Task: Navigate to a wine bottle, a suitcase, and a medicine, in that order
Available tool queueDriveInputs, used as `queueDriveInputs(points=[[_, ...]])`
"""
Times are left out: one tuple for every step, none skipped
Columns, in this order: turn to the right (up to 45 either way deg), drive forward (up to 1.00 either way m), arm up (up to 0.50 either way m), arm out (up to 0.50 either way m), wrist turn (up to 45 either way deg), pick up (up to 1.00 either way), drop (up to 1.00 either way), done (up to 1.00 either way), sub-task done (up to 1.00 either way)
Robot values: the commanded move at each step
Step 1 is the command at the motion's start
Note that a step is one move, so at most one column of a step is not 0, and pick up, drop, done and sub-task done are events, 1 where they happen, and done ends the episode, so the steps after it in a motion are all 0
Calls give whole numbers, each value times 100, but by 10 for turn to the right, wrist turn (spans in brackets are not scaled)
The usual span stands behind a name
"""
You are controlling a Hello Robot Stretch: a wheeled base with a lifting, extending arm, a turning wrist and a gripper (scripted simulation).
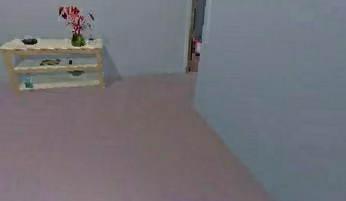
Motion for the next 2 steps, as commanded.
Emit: queueDriveInputs(points=[[0, 100, 0, 0, 0, 0, 0, 0, 0], [0, 100, 0, 0, 0, 0, 0, 0, 0]])
